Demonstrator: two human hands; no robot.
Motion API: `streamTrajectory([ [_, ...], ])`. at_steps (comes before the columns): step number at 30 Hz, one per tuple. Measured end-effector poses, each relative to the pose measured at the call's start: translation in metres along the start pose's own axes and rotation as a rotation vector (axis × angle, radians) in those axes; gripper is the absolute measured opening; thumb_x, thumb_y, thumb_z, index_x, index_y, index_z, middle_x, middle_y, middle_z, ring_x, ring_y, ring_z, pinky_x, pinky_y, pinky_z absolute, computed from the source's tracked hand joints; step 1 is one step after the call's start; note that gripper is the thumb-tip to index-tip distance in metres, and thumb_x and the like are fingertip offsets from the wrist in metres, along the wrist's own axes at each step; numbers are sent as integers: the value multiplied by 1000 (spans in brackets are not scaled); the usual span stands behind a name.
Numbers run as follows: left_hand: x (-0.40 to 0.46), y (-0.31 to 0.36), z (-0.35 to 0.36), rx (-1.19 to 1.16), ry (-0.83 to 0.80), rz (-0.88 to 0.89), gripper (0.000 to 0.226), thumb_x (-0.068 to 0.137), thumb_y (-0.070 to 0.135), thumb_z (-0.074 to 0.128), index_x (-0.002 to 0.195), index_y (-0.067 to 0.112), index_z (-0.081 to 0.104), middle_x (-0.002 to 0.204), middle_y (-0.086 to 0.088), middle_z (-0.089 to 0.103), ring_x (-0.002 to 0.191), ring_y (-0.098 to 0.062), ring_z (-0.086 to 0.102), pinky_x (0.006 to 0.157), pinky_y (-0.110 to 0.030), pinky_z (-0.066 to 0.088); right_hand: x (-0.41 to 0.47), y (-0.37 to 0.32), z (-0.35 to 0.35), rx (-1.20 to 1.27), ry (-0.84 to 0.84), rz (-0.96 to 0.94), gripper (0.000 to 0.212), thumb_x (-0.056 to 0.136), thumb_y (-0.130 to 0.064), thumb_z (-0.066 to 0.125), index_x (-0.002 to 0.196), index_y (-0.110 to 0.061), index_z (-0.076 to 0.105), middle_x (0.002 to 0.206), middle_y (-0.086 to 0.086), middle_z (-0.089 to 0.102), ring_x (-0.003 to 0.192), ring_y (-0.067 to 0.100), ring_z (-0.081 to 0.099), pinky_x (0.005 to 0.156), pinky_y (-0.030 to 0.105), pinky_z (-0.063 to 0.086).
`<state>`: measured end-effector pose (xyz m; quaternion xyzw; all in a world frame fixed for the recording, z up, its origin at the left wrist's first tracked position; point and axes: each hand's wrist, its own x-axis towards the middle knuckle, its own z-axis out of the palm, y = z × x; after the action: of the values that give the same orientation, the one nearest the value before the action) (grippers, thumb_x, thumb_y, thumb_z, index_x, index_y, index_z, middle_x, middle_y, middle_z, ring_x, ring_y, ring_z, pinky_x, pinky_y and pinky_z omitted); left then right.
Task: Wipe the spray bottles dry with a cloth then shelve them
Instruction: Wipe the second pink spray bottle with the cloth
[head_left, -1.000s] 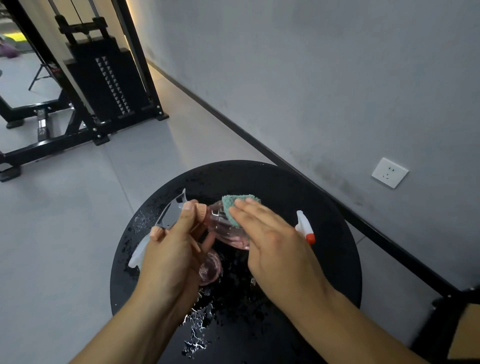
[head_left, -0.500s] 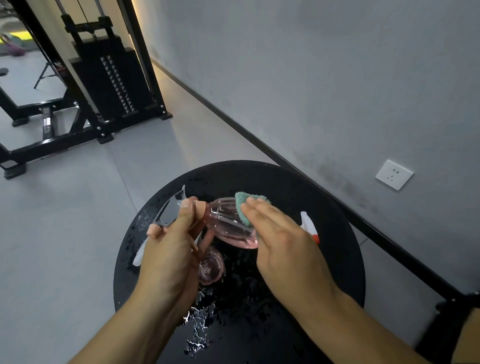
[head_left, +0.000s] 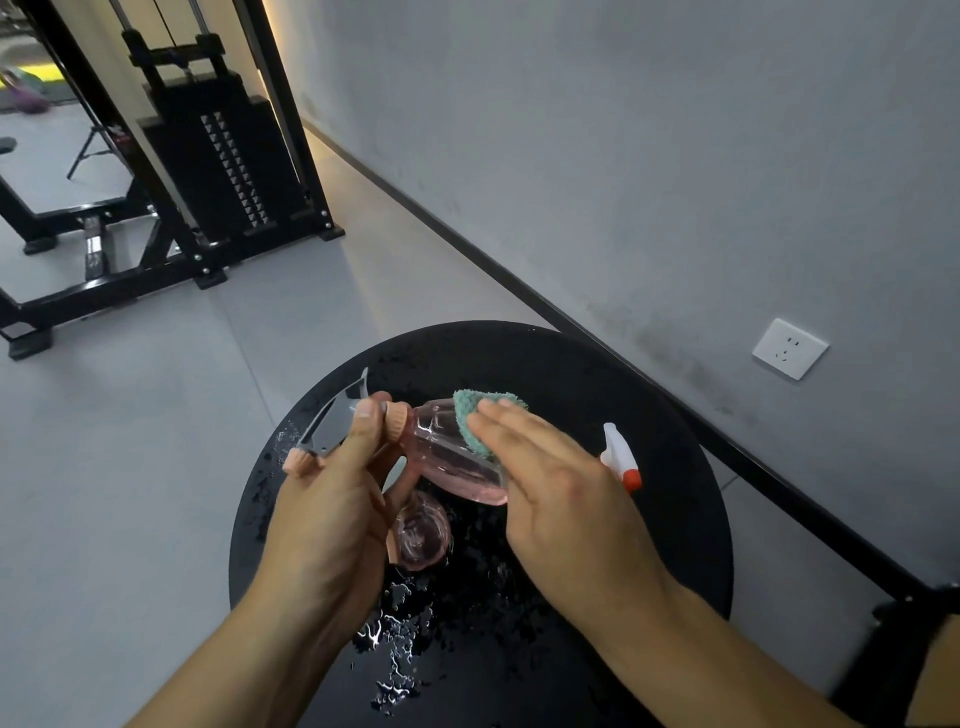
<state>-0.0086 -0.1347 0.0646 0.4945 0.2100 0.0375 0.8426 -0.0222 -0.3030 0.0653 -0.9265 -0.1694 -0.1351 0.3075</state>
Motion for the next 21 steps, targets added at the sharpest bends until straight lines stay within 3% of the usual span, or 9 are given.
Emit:
streamTrajectory([
  [2,2,3,-1,1,2,3,31,103,32,64,124,12,71,111,-2,79,114,-17,76,102,-43,56,2,1,-5,-19,30,28,53,83,5,71,132,-15,65,134,-2,64,127,8,56,104,-6,8],
  [4,3,6,-2,-11,12,9,35,103,33,63,128,10,70,114,-4,80,116,-19,75,104,-44,56,3,3,-7,-16,63,67,53,83,7,71,131,-14,66,132,-1,65,124,10,58,95,-11,-4],
  [6,3,6,-2,-10,17,15,33,103,33,63,126,11,71,113,-3,79,116,-19,75,104,-44,56,2,4,-4,29,50,69,51,88,6,66,135,-15,63,137,-2,62,129,6,53,101,-9,6],
  [9,0,1,-1,-9,3,3,31,102,33,64,123,12,72,109,-2,79,115,-18,76,101,-42,57,-2,3,1,56,27,12,53,91,3,64,139,-17,58,142,-5,57,135,2,45,111,6,24],
  [11,0,1,-2,-8,0,-7,31,102,33,65,124,12,72,109,-2,80,115,-18,76,98,-41,57,0,4,0,47,18,-12,52,89,4,65,137,-16,61,140,-4,59,134,2,46,110,2,20],
  [15,3,6,-3,-3,2,-2,26,102,34,64,118,16,73,110,0,80,114,-17,76,100,-41,56,3,4,-5,33,77,32,51,85,7,69,130,-15,67,133,-3,65,126,4,53,95,-11,-2],
  [21,3,5,-3,-23,-13,5,28,103,36,61,119,16,72,111,-1,80,112,-15,76,95,-36,59,3,9,4,155,130,25,45,93,5,60,132,-17,65,136,-9,62,133,0,47,108,0,19],
])
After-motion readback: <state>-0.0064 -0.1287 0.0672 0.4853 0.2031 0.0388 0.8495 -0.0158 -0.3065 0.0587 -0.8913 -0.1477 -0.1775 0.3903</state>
